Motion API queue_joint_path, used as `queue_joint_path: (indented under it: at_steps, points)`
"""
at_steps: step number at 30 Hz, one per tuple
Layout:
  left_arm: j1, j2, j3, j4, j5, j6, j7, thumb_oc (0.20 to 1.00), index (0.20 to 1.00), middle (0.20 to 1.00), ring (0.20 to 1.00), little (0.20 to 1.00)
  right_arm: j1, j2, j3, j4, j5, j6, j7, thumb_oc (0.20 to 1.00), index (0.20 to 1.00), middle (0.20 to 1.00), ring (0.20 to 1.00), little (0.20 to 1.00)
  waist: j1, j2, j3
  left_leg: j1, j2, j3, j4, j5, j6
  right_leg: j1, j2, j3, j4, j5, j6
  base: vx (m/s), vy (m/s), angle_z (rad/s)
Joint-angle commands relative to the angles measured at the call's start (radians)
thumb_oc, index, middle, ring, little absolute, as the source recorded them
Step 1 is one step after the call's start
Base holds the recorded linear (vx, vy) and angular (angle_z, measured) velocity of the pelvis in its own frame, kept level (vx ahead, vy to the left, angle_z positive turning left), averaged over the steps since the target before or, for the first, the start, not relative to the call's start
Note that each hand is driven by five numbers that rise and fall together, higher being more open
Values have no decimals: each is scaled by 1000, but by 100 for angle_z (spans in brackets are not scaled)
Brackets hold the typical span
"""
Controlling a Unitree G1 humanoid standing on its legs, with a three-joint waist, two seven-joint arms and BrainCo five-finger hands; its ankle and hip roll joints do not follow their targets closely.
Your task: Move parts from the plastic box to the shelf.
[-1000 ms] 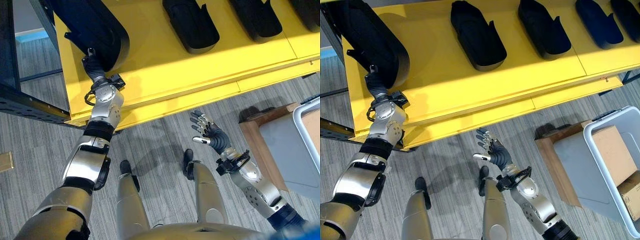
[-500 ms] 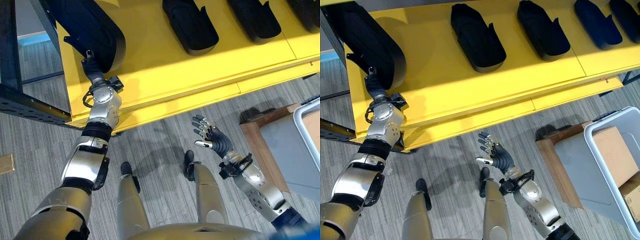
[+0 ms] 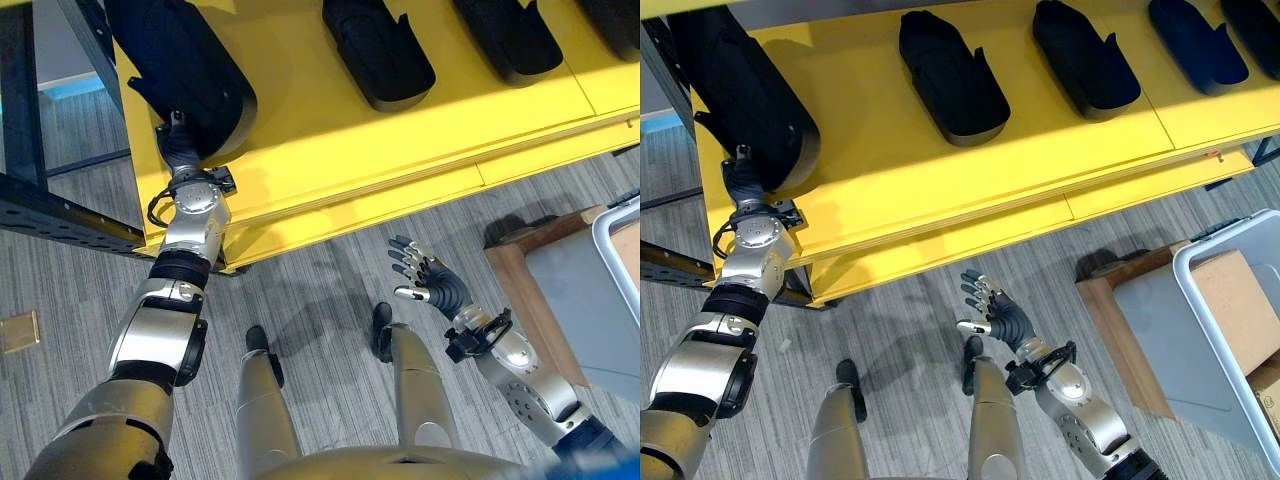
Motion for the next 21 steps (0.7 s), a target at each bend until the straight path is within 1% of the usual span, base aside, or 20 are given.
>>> queue_joint_path:
  at_steps: [1, 4, 9, 16, 21]
  points:
    - [57, 22, 36, 71, 17, 6, 11, 200, 200, 200, 200, 200, 6, -30, -43, -91, 11, -34, 11, 1000, 1000, 1000, 1000, 1000, 11, 12, -3, -5, -2, -11, -41, 52, 27, 16, 9, 31, -40, 34, 38, 0, 0, 0]
    - [53, 12, 42, 107, -3, 11, 5, 200, 200, 200, 200, 200, 7, -30, -39, -92, 10, -33, 10, 1000, 1000, 1000, 1000, 1000, 10, 12, 4, 0, -3, -11, -40, 51, 28, 19, 8, 32, -36, 33, 38, 0, 0, 0]
    - [37, 10, 29, 183, 12, 40, -15, 200, 200, 200, 200, 200, 9, -44, -39, -94, 11, -31, 13, 1000, 1000, 1000, 1000, 1000, 7, 8, 7, 0, 2, -9, -38, 53, 26, 14, 11, 34, -37, 36, 37, 0, 0, 0]
    - [39, 25, 7, 214, 84, 80, -16, 200, 200, 200, 200, 200, 14, -70, -57, -108, 18, -28, 21, 1000, 1000, 1000, 1000, 1000, 8, 9, 21, 6, 7, -6, -32, 52, 24, 15, 16, 41, -31, 33, 36, 0, -2, -2]
    - [53, 38, 3, 197, 125, 91, -11, 200, 200, 200, 200, 200, 11, -72, -60, -109, 19, -23, 28, 1000, 1000, 1000, 1000, 1000, 12, 10, 33, 12, 7, -6, -29, 54, 25, 19, 17, 44, -27, 32, 35, -2, 1, -2]
